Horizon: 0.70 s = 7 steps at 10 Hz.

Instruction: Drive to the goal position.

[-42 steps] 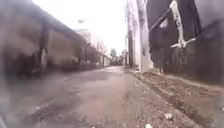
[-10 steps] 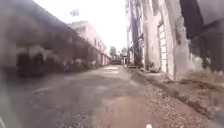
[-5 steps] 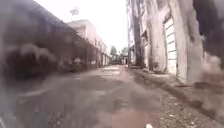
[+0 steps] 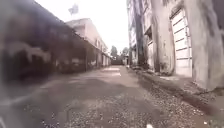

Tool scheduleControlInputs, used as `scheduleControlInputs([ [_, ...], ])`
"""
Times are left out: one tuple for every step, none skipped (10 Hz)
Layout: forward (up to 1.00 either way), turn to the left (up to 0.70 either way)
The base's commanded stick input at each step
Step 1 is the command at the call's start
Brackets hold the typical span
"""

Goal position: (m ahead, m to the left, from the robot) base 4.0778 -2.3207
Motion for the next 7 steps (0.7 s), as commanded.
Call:
scheduleControlInputs([
  [1.0, -0.11],
  [1.0, -0.04],
  [1.0, -0.02],
  [1.0, -0.08],
  [1.0, -0.15],
  [1.0, 0.0],
  [1.0, 0.0],
])
